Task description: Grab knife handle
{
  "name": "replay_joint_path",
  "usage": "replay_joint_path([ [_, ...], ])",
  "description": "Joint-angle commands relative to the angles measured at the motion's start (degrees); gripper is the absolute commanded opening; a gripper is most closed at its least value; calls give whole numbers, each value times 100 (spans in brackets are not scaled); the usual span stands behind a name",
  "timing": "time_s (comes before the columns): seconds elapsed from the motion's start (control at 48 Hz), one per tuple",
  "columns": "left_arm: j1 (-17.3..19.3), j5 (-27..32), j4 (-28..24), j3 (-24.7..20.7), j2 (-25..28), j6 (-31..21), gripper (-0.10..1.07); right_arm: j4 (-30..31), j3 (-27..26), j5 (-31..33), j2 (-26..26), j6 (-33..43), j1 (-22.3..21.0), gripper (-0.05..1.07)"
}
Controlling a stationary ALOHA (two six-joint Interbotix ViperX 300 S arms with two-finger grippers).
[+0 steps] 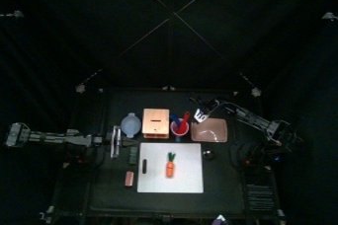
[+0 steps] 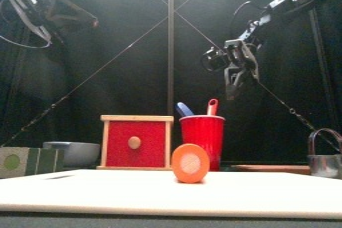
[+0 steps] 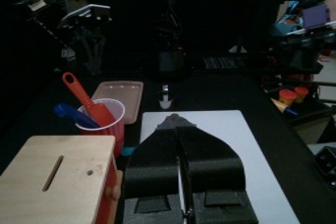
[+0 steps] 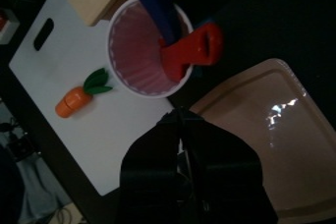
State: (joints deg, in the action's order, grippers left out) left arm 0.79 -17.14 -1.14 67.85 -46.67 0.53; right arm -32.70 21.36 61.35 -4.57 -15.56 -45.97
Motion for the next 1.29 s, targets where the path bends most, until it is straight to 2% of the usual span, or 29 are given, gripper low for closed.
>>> replay_joint_path([
  [0.0,9,-70,-9,-79,18,-9,1,-167,-255,70,62,-141,-123,65],
  [0.083,62,-88,-18,-70,9,0,1,-255,-457,79,264,-229,-123,73],
  [0.208,105,-88,-9,-53,18,0,1,-220,-870,325,545,-229,18,75],
  [0.396,105,-88,9,-26,9,-9,1,-9,-1222,466,923,-211,88,79],
  [0.5,114,-88,26,0,9,-18,1,237,-1441,615,1090,-167,141,78],
  [0.729,141,-97,53,18,18,-18,1,378,-1459,791,1125,-185,229,76],
  [1.042,141,-97,53,53,9,-44,1,316,-1538,817,1204,-149,255,60],
  [1.271,132,-88,53,123,0,-44,1,360,-1538,1011,1081,-114,387,28],
])
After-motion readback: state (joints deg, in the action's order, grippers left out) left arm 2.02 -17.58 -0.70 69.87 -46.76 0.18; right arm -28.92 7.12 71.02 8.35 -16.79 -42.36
